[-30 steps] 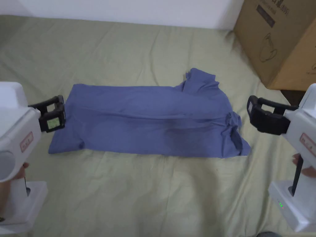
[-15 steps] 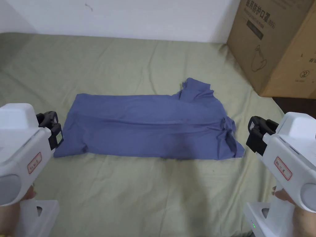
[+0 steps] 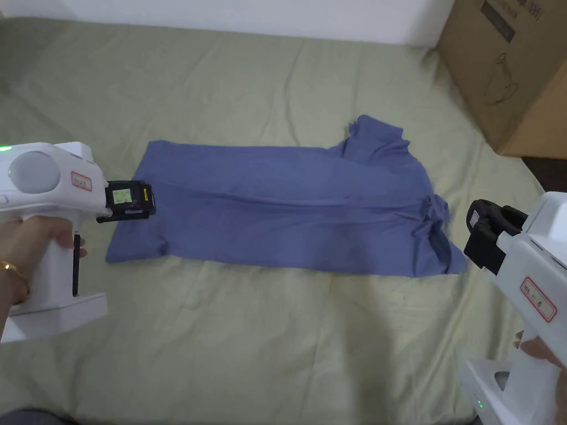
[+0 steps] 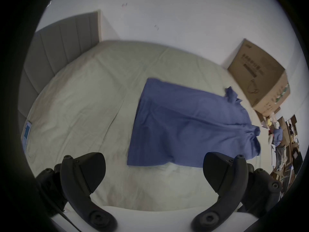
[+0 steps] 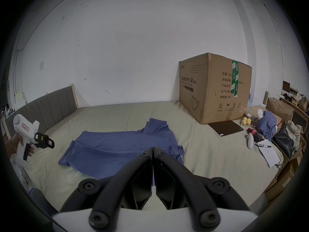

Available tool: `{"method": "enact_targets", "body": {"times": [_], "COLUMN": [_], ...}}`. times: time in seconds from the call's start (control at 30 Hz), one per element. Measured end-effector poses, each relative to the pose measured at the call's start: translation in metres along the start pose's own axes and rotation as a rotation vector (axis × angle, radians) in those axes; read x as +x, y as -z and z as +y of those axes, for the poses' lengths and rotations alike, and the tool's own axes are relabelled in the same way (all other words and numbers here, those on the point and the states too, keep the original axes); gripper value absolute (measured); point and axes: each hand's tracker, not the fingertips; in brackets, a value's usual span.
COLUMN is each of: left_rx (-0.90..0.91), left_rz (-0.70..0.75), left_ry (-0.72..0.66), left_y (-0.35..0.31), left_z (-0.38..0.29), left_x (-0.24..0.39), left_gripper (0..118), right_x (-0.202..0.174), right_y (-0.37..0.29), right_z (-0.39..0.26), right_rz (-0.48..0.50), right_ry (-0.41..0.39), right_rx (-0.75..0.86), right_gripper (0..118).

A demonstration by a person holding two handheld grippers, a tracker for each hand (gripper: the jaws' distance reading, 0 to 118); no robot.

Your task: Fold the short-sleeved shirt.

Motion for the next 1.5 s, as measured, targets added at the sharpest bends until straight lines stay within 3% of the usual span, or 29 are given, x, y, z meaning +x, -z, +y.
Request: {"method": "enact_targets", "body": {"times": [0.17,0.33,0.37,0.4,0.43,0.5,0.7,0.87,0.9,0.93,1.0,1.1,1.17,1.4,1.47,1.5], "left_rx": [-0.169,-0.232,-0.229,-0.228,-0.22,-0.2,-0.116,-0.009,0.003,0.017,0.023,0.033,0.032,-0.001,-0.007,-0.01], "left_rz": [0.116,0.149,0.154,0.147,0.097,0.069,0.073,0.023,0.015,0.007,0.001,-0.004,-0.001,0.023,0.028,0.033], "left_ry": [0.027,-0.003,-0.015,-0.028,-0.042,-0.048,0.013,-0.011,-0.014,-0.018,-0.026,-0.035,-0.037,-0.07,-0.081,-0.088], "left_y": [0.063,0.096,0.096,0.097,0.097,0.093,0.066,0.032,0.028,0.023,0.019,0.018,0.019,0.031,0.034,0.036], "left_z": [0.001,-0.008,-0.012,-0.016,-0.018,-0.022,-0.022,-0.015,-0.013,-0.013,-0.012,-0.011,-0.012,-0.019,-0.021,-0.023], "left_x": [-0.009,-0.018,-0.021,-0.023,-0.023,-0.024,-0.021,-0.025,-0.025,-0.025,-0.024,-0.023,-0.02,-0.027,-0.028,-0.03], "left_gripper": [118,97,79,44,22,2,0,0,0,0,0,0,0,0,0,0], "right_x": [0.001,0.002,0.001,0.001,0.002,0.002,0.017,0.057,0.064,0.071,0.084,0.097,0.1,0.11,0.113,0.114], "right_y": [0.017,0.028,0.029,0.031,0.031,0.032,0.044,0.088,0.101,0.115,0.143,0.178,0.198,0.233,0.236,0.236], "right_z": [-0.008,-0.014,-0.014,-0.015,-0.015,-0.016,-0.007,0.024,0.028,0.032,0.032,0.018,0.002,-0.056,-0.065,-0.067], "right_rz": [-0.011,-0.023,-0.026,-0.032,-0.035,-0.037,-0.04,-0.044,-0.042,-0.049,-0.045,-0.036,-0.069,-0.191,-0.209,-0.227], "right_ry": [0.013,0.011,0.008,0.003,0.0,0.004,-0.003,0.009,0.01,0.008,-0.008,0.033,0.013,0.031,0.066,0.083], "right_rx": [-0.05,-0.086,-0.092,-0.097,-0.1,-0.109,-0.15,-0.311,-0.358,-0.425,-0.549,-0.694,-0.768,-0.863,-0.865,-0.846], "right_gripper": [0,0,0,0,0,0,0,1,18,47,115,114,114,110,90,56]}}
